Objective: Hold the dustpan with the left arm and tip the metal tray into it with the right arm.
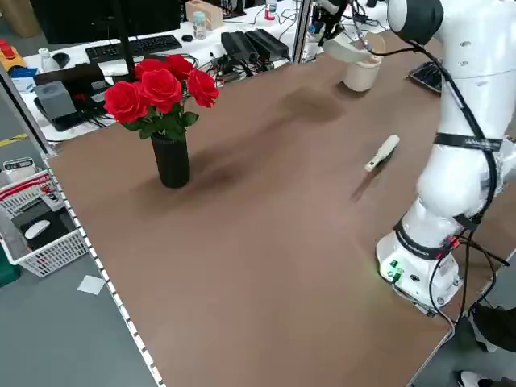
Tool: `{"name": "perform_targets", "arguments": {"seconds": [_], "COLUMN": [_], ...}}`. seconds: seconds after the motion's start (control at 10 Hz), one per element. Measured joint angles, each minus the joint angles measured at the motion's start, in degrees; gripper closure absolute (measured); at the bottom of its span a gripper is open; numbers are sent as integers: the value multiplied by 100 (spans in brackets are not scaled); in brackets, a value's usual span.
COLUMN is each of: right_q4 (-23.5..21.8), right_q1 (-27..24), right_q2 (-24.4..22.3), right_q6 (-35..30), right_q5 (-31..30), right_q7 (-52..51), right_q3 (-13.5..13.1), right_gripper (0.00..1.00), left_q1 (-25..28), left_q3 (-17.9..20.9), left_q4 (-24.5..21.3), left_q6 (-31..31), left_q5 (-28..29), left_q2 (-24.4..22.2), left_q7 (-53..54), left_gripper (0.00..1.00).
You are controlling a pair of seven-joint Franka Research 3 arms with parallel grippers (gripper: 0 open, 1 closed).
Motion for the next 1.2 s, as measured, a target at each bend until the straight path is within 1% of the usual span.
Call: {"name": "perform_targets", "arguments": {"seconds": [0.1,0.3,0.4,0.5,0.7,0.8,0.9,1.0,1.1,1.2], "right_q4": [4,10,19,37,99,167,296,437,570,702], "right_q1": [1,2,5,11,22,41,93,142,160,176], "right_q2": [44,57,57,57,46,-11,-165,-417,-734,-1050], "right_q6": [2,2,-2,-19,-64,-161,-354,-567,-778,-996], "right_q5": [12,17,20,29,37,30,-86,-291,-602,-973], "right_q7": [-22,-33,-37,-37,-47,-67,-77,-3,214,583], "right_q3": [0,1,2,4,1,-33,-135,-236,-280,-282], "right_gripper": [93,92,90,83,53,37,22,7,0,0], "left_q1": [-203,-282,-379,-594,-1167,-1319,-1384,-1438,-1528,-1641], "left_q3": [146,271,415,636,1069,1152,1176,1177,1176,1180], "left_q4": [190,401,450,470,491,517,554,597,618,620], "left_q6": [-1,-3,-3,-3,55,159,271,321,330,330], "left_q5": [0,92,300,541,875,1041,1345,1743,2148,2352], "left_q2": [74,90,91,91,92,91,89,87,87,88], "left_q7": [-138,-246,-317,-427,-678,-758,-927,-1168,-1416,-1552], "left_gripper": [68,68,68,68,68,68,68,68,68,68]}}
